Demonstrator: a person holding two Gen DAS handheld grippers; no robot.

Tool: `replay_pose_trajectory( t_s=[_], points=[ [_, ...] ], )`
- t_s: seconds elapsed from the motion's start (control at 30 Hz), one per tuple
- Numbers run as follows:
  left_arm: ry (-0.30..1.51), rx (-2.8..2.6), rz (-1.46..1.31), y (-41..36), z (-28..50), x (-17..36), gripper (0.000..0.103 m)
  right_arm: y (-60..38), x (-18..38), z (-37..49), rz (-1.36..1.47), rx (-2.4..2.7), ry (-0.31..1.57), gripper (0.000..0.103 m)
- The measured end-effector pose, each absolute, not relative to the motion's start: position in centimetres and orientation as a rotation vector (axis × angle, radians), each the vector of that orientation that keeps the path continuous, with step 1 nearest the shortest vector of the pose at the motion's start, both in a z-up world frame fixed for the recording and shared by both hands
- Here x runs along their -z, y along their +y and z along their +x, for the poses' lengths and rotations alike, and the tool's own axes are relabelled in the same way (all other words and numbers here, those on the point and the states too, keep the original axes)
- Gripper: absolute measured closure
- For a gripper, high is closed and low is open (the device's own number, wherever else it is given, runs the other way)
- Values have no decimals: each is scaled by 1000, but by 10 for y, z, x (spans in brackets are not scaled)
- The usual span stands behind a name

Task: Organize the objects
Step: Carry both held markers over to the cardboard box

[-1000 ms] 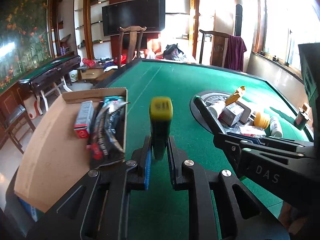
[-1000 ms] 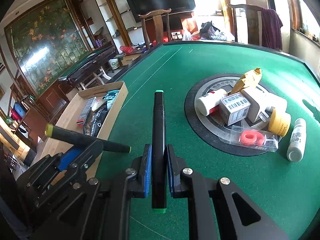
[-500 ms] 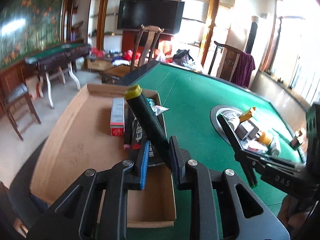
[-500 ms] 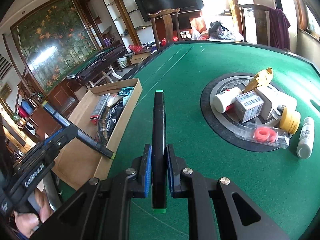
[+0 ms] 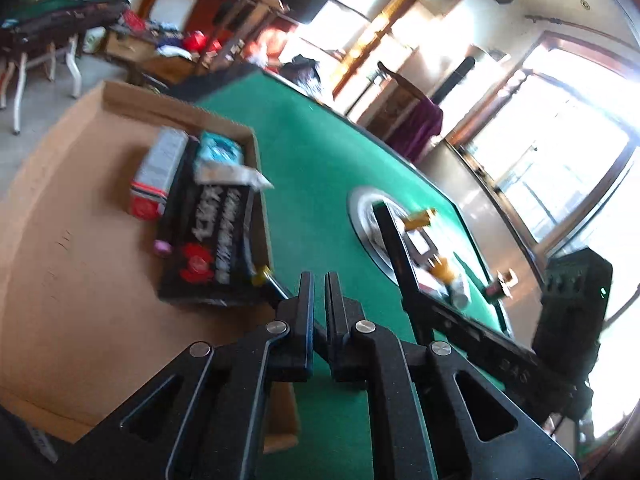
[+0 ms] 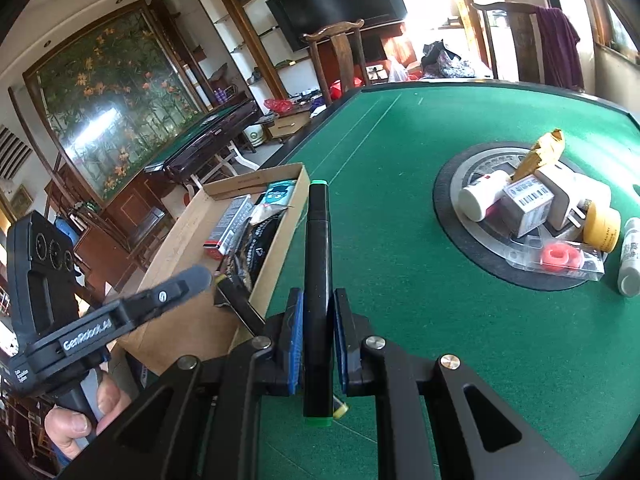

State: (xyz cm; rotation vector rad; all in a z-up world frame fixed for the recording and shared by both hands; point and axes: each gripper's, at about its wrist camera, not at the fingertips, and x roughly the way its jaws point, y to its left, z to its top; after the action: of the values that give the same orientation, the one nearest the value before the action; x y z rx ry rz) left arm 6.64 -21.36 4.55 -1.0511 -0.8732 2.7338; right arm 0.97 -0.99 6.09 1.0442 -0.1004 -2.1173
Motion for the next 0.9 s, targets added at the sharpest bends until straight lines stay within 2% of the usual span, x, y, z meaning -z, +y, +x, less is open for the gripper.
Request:
replay_pose_trajectory(
  t_s=[0.1,0.2,0.27,0.3,0.43,0.6,0.83,0.9],
  points=[
    [-739,-2707,-1152,-196,65,-48,98,0,-64,8,1033,2128,-105,91],
    [-774,-2601,-1254,-183,67,-40,92,9,-65,8,1026,2121,-116,90],
    [-784,-2588,-1283,-172,70,-36,77,16,-66,8,1021,2119,-125,90],
    [-769,-2587,-1304,-165,69,-34,77,20,-66,8,1019,2120,-126,90],
    [-730,-2632,-1411,-144,50,-29,76,31,-68,5,1017,2118,-166,90],
    [-766,-2735,-1521,-134,25,-22,76,38,-74,4,992,2135,-196,90],
    [-532,-2878,-1631,-122,-7,-16,78,54,-78,-1,983,2160,-250,90],
    [-520,-2840,-1649,-120,-14,-10,79,57,-80,-3,980,2175,-255,90]
  ],
)
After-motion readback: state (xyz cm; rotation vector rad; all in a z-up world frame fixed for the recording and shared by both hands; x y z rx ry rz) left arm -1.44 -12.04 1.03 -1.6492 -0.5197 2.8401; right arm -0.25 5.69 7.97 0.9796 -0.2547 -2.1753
